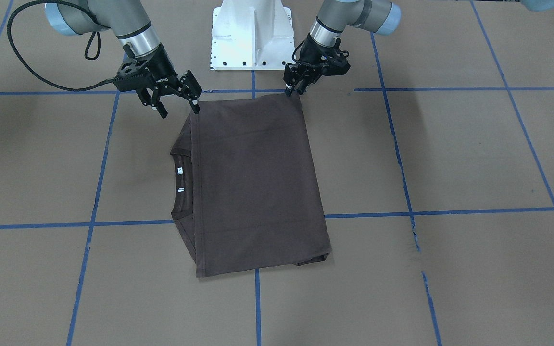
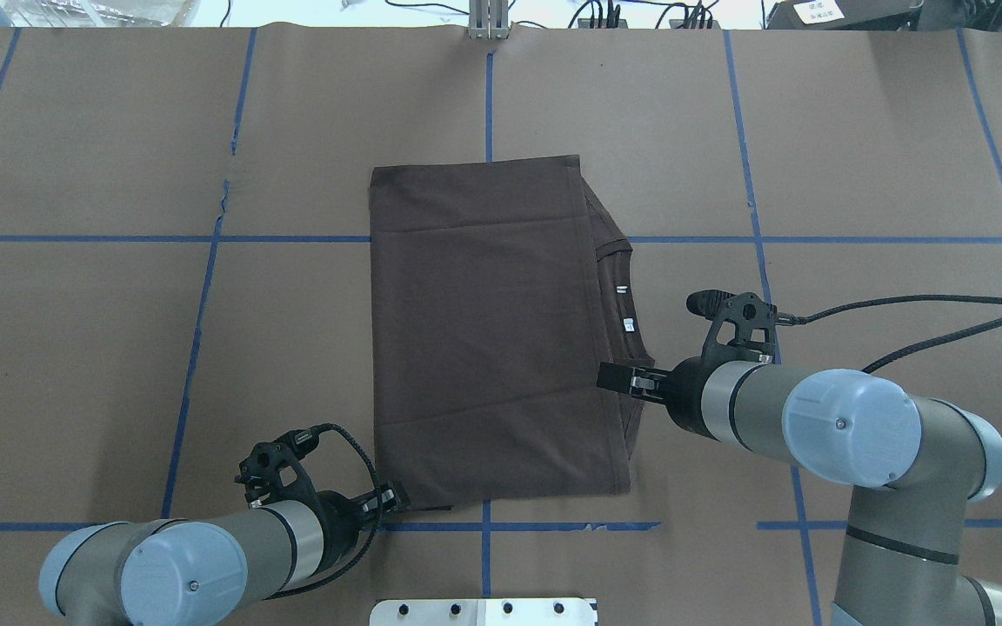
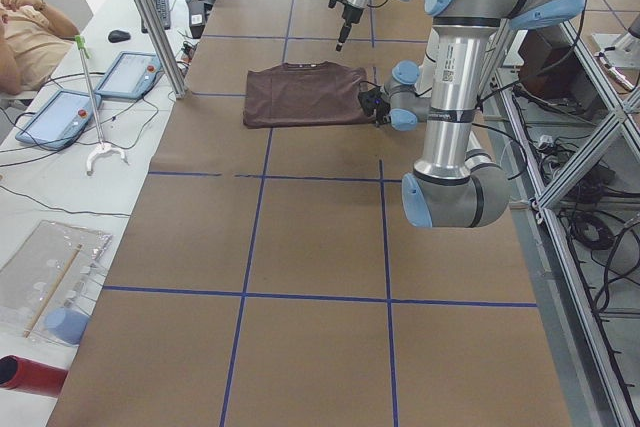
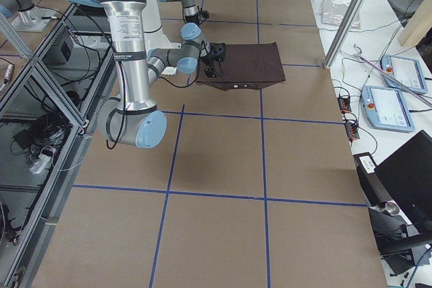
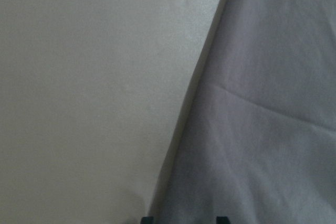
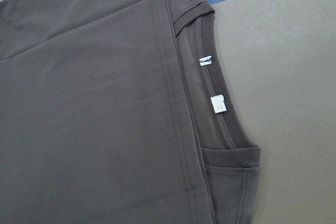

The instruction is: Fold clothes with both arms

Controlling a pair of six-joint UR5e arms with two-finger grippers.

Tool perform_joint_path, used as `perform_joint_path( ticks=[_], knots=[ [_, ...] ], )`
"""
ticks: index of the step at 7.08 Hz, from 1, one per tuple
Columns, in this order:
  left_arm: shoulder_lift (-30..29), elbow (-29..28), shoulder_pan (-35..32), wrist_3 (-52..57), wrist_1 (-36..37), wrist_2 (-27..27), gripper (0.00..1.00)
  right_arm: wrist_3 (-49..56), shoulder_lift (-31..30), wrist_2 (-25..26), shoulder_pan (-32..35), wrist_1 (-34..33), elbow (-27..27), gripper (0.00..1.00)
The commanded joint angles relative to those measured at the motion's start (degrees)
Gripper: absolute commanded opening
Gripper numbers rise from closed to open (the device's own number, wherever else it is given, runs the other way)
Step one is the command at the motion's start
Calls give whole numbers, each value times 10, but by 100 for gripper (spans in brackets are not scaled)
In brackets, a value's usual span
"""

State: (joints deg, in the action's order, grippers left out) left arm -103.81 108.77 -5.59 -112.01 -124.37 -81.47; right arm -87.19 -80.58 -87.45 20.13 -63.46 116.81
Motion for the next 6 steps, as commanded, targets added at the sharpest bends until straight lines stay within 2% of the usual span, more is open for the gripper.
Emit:
perform_joint_path(
  ticks=[1,3,6],
  knots=[
    [-2,0,1,0,0,0,54,0,1,0,0,0,0,100],
    [-3,-1,1,0,2,1,45,0,1,0,0,1,0,100],
    [-3,-2,0,5,10,0,47,0,0,1,0,0,1,100]
  ],
)
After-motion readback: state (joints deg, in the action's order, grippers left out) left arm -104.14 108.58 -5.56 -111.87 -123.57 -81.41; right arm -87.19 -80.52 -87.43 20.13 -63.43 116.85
